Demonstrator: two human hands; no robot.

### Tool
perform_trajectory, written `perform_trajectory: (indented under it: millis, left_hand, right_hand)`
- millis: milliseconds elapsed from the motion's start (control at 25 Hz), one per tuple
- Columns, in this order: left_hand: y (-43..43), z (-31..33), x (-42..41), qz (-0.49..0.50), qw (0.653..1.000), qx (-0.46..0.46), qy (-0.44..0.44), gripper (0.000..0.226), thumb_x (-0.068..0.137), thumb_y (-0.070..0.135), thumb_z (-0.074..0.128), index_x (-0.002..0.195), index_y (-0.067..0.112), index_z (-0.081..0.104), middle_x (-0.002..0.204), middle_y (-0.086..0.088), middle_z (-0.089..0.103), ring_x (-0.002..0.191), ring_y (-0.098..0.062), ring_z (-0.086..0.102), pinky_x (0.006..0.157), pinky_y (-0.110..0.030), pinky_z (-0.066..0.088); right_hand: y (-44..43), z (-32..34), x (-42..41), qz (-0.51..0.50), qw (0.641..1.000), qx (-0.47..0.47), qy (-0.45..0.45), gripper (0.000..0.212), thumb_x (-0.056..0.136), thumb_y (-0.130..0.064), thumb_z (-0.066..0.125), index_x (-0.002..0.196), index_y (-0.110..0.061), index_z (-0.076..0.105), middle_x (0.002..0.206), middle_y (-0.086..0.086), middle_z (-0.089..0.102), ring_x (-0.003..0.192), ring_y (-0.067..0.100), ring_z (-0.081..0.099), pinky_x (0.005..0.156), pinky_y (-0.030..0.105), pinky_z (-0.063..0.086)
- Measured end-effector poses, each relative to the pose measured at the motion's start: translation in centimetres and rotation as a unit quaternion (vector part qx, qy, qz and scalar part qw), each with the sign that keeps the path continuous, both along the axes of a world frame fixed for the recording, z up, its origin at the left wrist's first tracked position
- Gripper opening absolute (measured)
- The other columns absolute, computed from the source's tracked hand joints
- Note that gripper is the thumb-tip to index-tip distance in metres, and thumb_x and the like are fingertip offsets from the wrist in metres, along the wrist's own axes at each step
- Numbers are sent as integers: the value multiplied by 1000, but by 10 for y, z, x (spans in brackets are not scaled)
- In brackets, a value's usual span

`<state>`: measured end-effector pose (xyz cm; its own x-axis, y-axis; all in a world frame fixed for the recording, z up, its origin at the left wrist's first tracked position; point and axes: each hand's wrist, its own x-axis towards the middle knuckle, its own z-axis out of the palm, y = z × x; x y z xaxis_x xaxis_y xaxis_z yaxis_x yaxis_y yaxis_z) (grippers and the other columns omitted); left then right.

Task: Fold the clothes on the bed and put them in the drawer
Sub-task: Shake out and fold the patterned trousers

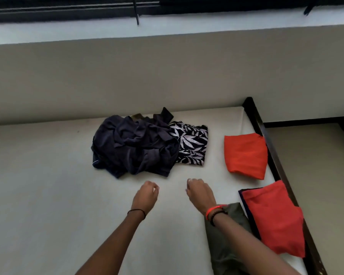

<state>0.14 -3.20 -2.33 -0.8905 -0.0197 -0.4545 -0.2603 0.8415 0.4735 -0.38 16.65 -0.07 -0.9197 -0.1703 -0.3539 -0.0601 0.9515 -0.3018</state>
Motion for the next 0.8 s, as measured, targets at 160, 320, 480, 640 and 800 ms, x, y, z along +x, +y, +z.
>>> perform_trajectory:
  millis: [160, 320, 480, 640, 800]
  left_hand:
    - [-38, -17, -45, -54, 997, -40, 39, 26, 98, 19, 40, 118, 11, 55, 123, -6, 49, 102, -29, 57, 84, -39, 47]
    - [-58, -33, -91, -51, 996, -10, 74, 45, 94, 9, 48, 138, 9, 39, 143, -8, 37, 115, -34, 52, 96, -47, 44]
    - [-67, -53, -109, -47, 998, 43, 18, 60, 93, 7, 50, 147, 17, 25, 150, -5, 33, 126, -28, 47, 104, -43, 41]
    - [-71, -64, -102, 3, 994, 108, -26, 70, 90, 9, 56, 149, 19, 18, 148, -6, 39, 129, -27, 47, 106, -43, 40]
    - [-75, -46, -85, 8, 994, 102, -32, 93, 83, 22, 69, 151, 31, 6, 138, -11, 41, 120, -32, 51, 98, -44, 45]
  right_hand:
    - [-46, -21, -62, -85, 990, -97, -54, 19, 96, -14, 42, 98, -6, 58, 101, 18, 65, 98, 36, 60, 77, 36, 45]
    - [-88, -53, -116, -202, 951, -220, -84, 26, 92, -6, 47, 114, -3, 61, 113, 19, 66, 108, 29, 61, 94, 32, 43]
    - [-116, -93, -146, -285, 881, -335, -174, 40, 86, -16, 66, 122, -8, 52, 110, 8, 65, 99, 20, 59, 95, 37, 47]
    - [-128, -108, -146, -324, 855, -354, -196, 31, 77, -13, 77, 82, -17, 47, 68, -1, 49, 56, 12, 47, 54, 26, 40]
    - [-137, -95, -119, -299, 864, -349, -207, 37, 71, -14, 82, 67, -20, 45, 62, -2, 50, 57, 14, 47, 55, 27, 41]
